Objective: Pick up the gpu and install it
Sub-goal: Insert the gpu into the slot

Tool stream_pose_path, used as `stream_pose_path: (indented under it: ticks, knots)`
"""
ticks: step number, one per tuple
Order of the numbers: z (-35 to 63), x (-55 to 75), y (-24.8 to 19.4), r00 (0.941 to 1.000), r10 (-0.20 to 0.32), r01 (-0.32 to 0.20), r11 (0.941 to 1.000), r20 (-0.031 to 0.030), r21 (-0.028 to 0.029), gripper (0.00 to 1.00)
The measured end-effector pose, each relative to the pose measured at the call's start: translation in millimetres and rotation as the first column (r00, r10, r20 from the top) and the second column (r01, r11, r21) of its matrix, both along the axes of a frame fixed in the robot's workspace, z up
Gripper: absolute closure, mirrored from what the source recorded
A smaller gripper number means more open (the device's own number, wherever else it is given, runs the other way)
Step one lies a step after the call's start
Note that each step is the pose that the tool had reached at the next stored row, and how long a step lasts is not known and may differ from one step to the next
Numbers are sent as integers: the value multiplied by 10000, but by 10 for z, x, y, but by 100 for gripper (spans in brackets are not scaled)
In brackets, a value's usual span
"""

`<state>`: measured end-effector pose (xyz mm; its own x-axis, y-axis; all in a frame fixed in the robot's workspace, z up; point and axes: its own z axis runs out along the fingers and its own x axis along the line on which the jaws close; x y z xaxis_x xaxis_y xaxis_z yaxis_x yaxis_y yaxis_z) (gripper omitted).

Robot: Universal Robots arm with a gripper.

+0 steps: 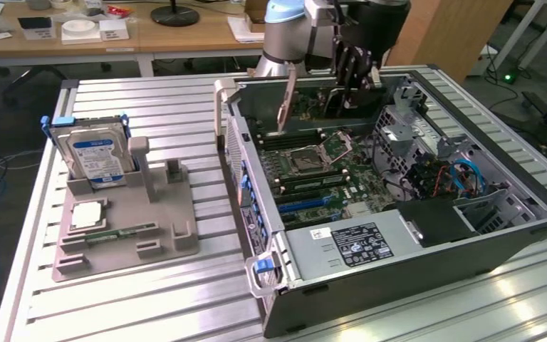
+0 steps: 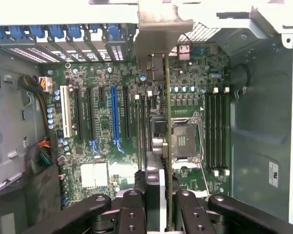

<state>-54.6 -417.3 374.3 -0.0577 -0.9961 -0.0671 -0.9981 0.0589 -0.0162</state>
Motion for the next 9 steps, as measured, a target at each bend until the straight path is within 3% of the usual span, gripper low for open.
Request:
stream_pose_path:
  ticks: [9]
  knots:
    - [-85,-13,0,9991,384,-384,9993,151,-4,72]
